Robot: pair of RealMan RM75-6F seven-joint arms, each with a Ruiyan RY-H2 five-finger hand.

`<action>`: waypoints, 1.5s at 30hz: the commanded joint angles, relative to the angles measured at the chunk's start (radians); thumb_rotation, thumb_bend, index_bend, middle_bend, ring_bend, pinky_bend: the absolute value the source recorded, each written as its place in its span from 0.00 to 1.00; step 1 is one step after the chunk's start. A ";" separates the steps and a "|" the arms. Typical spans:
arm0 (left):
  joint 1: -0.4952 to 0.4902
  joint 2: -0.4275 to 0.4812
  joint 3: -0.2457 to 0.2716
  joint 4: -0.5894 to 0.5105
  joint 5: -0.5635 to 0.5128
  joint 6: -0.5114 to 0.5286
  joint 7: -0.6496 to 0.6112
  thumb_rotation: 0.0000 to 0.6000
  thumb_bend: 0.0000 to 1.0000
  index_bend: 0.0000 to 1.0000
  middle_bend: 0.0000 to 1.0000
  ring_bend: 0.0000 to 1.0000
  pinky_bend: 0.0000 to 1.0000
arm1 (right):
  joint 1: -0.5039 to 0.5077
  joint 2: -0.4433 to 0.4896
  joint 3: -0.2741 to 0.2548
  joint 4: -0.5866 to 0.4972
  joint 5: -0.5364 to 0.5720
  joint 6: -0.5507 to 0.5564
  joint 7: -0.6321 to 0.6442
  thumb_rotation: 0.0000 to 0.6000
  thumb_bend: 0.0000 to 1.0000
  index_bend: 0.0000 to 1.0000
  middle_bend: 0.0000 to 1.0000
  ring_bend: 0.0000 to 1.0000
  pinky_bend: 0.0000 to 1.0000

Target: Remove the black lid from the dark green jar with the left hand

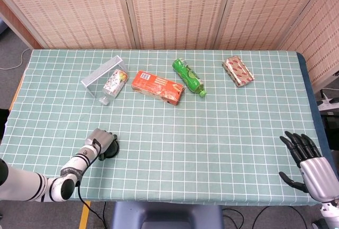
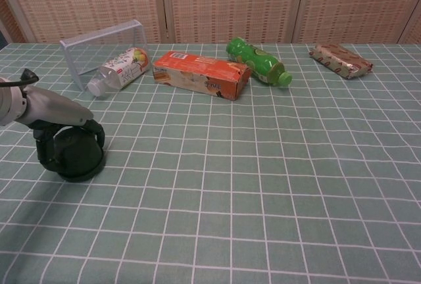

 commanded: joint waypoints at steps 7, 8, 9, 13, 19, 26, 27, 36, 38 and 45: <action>0.080 -0.003 -0.031 0.010 0.107 0.055 -0.020 1.00 0.34 0.54 0.47 0.46 0.71 | -0.006 0.001 0.000 0.003 -0.004 0.010 0.002 1.00 0.16 0.00 0.00 0.00 0.00; 0.089 0.001 -0.036 0.007 0.123 0.061 -0.025 1.00 0.35 0.55 0.48 0.48 0.72 | -0.006 0.001 0.000 0.003 -0.005 0.011 0.003 1.00 0.16 0.00 0.00 0.00 0.00; 0.099 0.005 -0.040 0.004 0.141 0.069 -0.030 1.00 0.35 0.55 0.49 0.49 0.73 | -0.006 0.001 0.000 0.003 -0.005 0.011 0.003 1.00 0.16 0.00 0.00 0.00 0.00; 0.127 0.029 -0.056 -0.014 0.201 0.069 -0.060 1.00 0.37 0.57 0.51 0.52 0.76 | -0.006 0.000 0.000 0.004 -0.006 0.011 0.004 1.00 0.16 0.00 0.00 0.00 0.00; 0.186 0.089 -0.100 -0.043 0.296 0.081 -0.148 1.00 0.38 0.59 0.52 0.53 0.78 | -0.005 0.000 -0.002 0.003 -0.009 0.010 0.006 1.00 0.16 0.00 0.00 0.00 0.00; 0.339 0.182 -0.277 -0.066 0.558 0.099 -0.550 1.00 0.38 0.60 0.53 0.53 0.77 | -0.005 -0.001 -0.001 0.003 -0.005 0.005 0.000 1.00 0.16 0.00 0.00 0.00 0.00; 0.368 0.190 -0.310 -0.065 0.607 0.102 -0.647 1.00 0.38 0.60 0.52 0.53 0.77 | -0.005 -0.001 -0.001 0.003 -0.004 0.005 -0.001 1.00 0.16 0.00 0.00 0.00 0.00; 0.528 0.176 -0.401 0.144 1.055 0.102 -1.372 1.00 0.41 0.58 0.51 0.51 0.73 | -0.007 -0.005 0.000 0.003 -0.006 0.008 -0.009 1.00 0.16 0.00 0.00 0.00 0.00; 0.530 0.180 -0.395 0.171 1.099 0.096 -1.401 1.00 0.41 0.57 0.50 0.51 0.73 | -0.008 -0.006 0.000 0.002 -0.007 0.010 -0.008 1.00 0.16 0.00 0.00 0.00 0.00; 0.481 0.223 -0.352 0.189 1.118 -0.061 -1.220 1.00 0.41 0.56 0.49 0.50 0.72 | -0.009 -0.004 0.000 0.002 -0.009 0.012 -0.005 1.00 0.16 0.00 0.00 0.00 0.00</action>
